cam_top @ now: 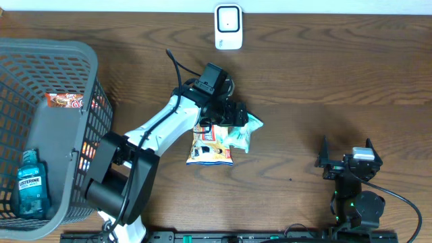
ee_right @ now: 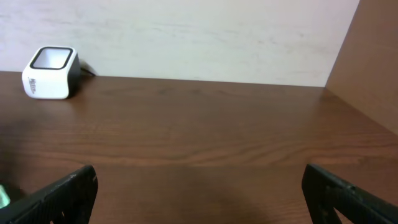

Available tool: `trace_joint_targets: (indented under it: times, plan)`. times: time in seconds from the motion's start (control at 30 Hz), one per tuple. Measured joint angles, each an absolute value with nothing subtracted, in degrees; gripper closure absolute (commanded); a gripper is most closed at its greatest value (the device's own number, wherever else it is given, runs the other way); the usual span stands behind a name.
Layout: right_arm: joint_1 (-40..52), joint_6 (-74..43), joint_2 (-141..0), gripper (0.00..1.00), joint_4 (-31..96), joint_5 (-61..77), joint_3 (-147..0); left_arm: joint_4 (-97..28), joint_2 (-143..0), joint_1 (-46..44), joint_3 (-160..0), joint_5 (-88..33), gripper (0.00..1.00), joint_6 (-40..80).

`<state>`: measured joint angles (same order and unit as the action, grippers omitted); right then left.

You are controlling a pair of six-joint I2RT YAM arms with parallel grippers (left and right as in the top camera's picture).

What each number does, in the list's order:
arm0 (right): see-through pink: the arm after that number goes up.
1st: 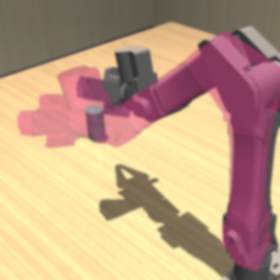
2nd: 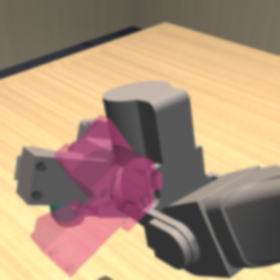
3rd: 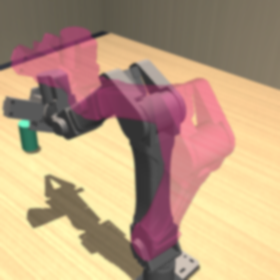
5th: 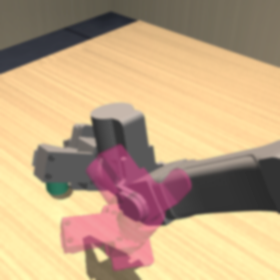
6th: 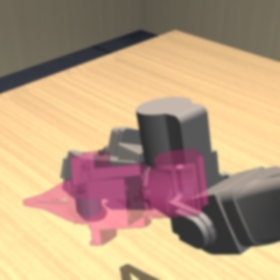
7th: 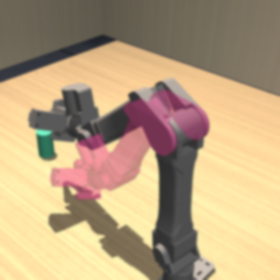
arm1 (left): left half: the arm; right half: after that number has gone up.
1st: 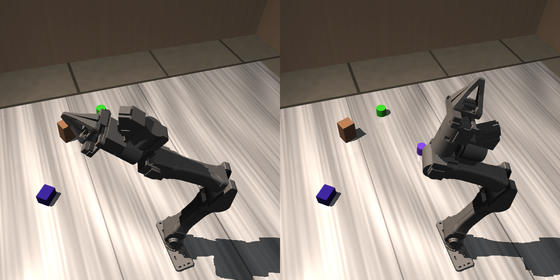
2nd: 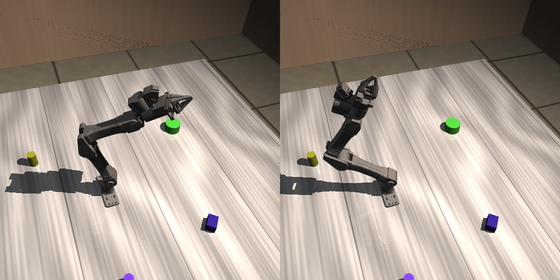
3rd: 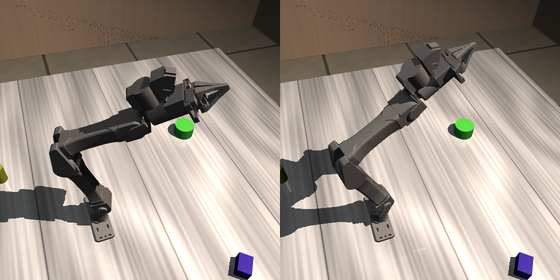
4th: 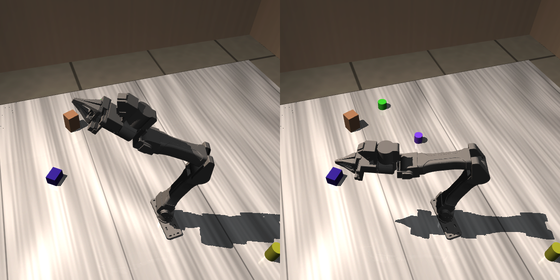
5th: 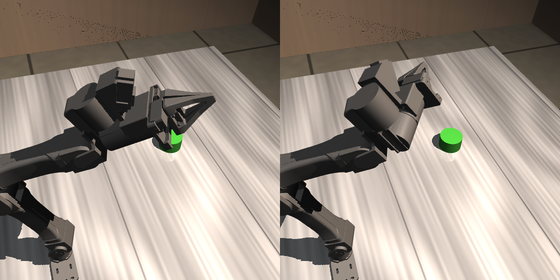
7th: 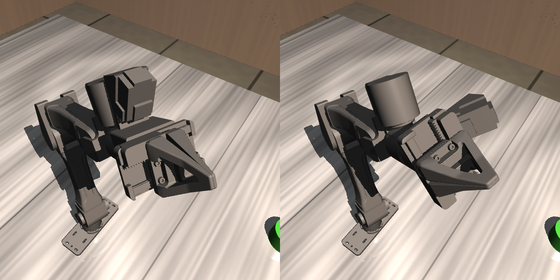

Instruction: Scan the item barcode

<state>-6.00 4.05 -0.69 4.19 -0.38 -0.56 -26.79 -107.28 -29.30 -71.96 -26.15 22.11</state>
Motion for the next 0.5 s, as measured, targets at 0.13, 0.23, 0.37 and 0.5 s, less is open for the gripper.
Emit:
trace_joint_targets:
  times: [0.13, 0.23, 0.37, 0.5]
  plan:
    - [-6.0, 4.1, -0.7, 0.01, 4.2, -0.4, -0.5, -27.0, -103.6, -29.3, -72.7, -26.1, 0.00, 21.9]
    - [-6.0, 4.1, -0.7, 0.01, 4.2, -0.4, -0.6, -27.3, -98.1, -29.3, -74.8, -25.3, 0.01, 21.0]
    - [-6.0, 4.1, -0.7, 0.01, 4.2, -0.4, -0.5, -29.4, -88.8, -29.3, -79.2, -19.8, 0.02, 19.8]
    - [-6.0, 4.1, -0.7, 0.01, 4.2, -0.4, -0.6, -32.9, -79.4, -29.0, -82.0, -9.9, 0.02, 17.6]
